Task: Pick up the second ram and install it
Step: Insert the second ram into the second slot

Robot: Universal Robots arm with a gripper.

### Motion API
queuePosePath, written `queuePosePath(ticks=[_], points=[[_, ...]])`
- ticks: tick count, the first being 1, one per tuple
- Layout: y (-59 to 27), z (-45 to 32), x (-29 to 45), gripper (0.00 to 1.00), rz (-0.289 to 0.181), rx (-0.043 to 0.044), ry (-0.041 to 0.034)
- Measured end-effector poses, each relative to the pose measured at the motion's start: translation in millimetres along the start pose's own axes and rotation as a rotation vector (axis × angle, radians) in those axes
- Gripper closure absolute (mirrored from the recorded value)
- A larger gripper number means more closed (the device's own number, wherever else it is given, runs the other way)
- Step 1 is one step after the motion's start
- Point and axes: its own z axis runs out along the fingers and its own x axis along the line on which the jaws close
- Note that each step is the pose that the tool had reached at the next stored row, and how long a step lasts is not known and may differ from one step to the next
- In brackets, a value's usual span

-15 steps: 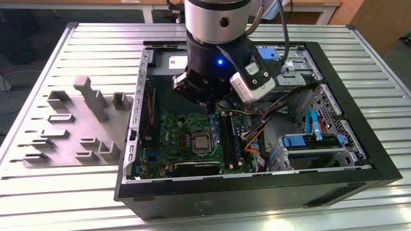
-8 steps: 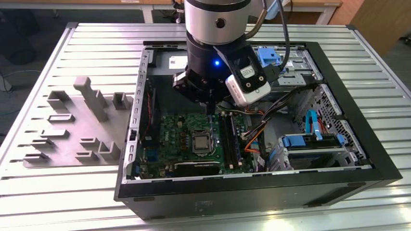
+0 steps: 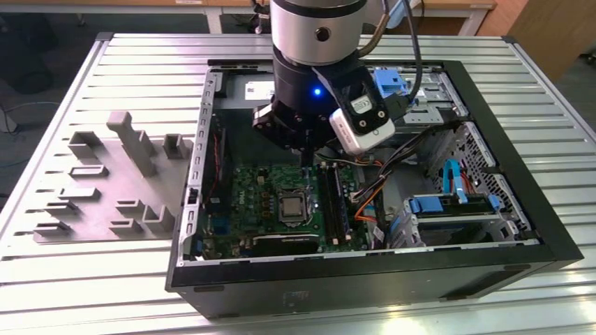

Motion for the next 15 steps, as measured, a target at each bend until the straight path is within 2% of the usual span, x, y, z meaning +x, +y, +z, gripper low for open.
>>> queuePosePath(ticks=[8,11,15], points=[[0.2,2.3,-13.3,0.87,-0.002,0.0,0.0001],[0.2,4.3,-15.6,0.87,-0.003,0.0,0.0002],[0.0,10.4,-17.2,0.87,-0.003,0.0,0.0002]])
